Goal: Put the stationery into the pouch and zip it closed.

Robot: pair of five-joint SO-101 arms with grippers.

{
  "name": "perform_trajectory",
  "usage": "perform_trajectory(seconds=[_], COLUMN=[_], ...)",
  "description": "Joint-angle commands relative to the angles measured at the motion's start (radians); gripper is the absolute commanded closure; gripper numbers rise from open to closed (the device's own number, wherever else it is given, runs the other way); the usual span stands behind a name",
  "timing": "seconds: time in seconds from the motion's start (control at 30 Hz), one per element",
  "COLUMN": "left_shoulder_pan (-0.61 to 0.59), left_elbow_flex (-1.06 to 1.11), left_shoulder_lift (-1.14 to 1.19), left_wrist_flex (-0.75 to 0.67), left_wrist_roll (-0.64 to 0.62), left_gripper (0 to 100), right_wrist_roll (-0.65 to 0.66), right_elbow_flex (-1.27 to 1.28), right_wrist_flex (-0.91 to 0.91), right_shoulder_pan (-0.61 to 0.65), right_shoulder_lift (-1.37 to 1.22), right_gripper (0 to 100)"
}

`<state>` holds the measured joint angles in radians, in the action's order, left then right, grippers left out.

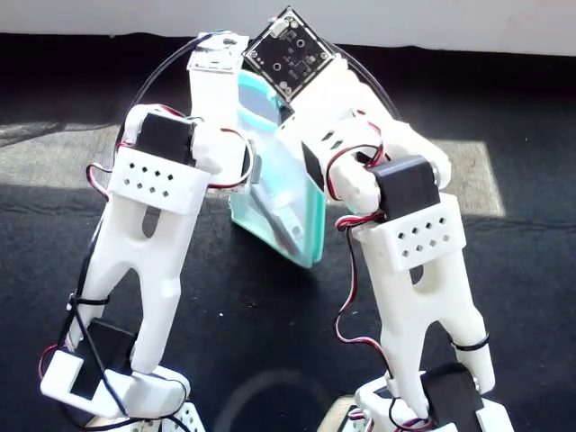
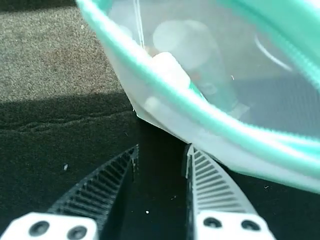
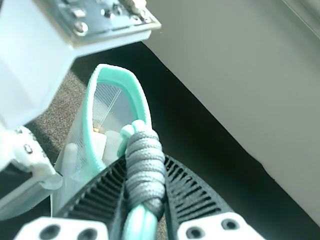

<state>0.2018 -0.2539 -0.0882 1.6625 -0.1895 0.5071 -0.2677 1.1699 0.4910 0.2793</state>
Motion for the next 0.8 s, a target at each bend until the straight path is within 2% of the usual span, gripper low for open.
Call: perform_trajectory(seconds=[0.0,0.17,0.37,0.77], left_shoulder_pan=[-0.005,-0.119,-0.237,-0.268], left_elbow_flex=[0.027,0.088,0.090,0.048], left_shoulder_lift=[-0.027,-0.035,-0.036,-0.039], left_wrist_flex=[-0.003,-0.052,-0.097,-0.239], left_wrist_roll=[-0.009,-0.009,-0.009,-0.011], left_gripper=[83,83,83,83], right_wrist_roll=[0.012,0.008,0.008,0.012], right_elbow_flex=[-0.012,-0.064,-0.197,-0.242], right_wrist_flex=[-0.005,0.012,0.073,0.051], right_shoulder_pan=[-0.010,0.030,0.142,0.197], right_shoulder_lift=[0.024,0.025,0.016,0.016], right_gripper=[99.3,99.3,99.3,99.3])
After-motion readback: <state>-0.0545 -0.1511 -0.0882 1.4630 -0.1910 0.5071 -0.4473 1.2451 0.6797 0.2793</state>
